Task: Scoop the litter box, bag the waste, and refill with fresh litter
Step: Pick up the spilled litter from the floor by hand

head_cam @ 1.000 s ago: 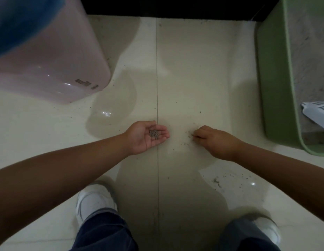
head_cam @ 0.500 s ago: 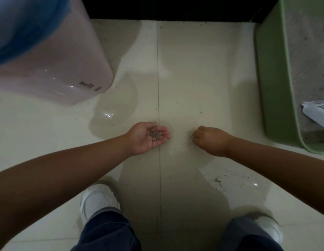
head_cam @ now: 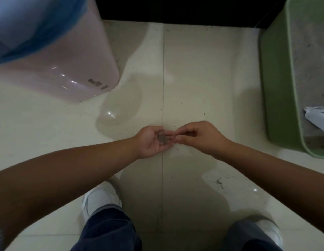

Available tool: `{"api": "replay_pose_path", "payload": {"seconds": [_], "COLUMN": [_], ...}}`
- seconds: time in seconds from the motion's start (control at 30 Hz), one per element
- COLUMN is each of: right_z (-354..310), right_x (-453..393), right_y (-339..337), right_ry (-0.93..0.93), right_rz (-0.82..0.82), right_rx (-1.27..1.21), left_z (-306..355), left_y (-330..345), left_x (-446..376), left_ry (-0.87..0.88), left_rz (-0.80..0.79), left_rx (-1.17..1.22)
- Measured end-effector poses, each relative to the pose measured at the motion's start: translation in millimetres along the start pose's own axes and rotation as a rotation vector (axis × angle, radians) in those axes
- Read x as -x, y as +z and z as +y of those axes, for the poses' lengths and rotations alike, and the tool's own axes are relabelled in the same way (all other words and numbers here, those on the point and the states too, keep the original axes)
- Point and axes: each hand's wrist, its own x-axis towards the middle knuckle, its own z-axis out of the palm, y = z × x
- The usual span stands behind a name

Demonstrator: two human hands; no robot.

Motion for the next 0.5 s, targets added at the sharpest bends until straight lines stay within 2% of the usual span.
{"api": "replay_pose_path", "payload": {"seconds": [0.07, 0.23, 0.27, 0.37, 0.47, 0.5], "right_z": [-1, 4, 6, 18, 29, 28], "right_x": [3, -3, -6, -19, -38, -43], "right_y": [-7, -26, -29, -38, -37, -34], "right_ry": [-0.002, 0.103, 0.097, 0.013, -0.131, -0.186], "right_rz": [-0.04, -0.015, 0.027, 0.174, 0.2, 0.162], "right_rx": [0.022, -0.127, -0.074, 0.302, 0.619, 0.702], "left_z": [-1, 2, 2, 4, 5, 5], "left_y": [2, 1, -2, -7, -12, -14], "left_x": [0, -3, -5, -5, -1, 0], "left_ry": [-0.007, 0.003, 0.003, 0.018, 0.034, 0.032], "left_rz": [-0.015, 0.005, 0.004, 0.029, 0.063, 0.067], "left_rx": [0.003, -0.017, -0.014, -0.028, -0.037, -0.034]}}
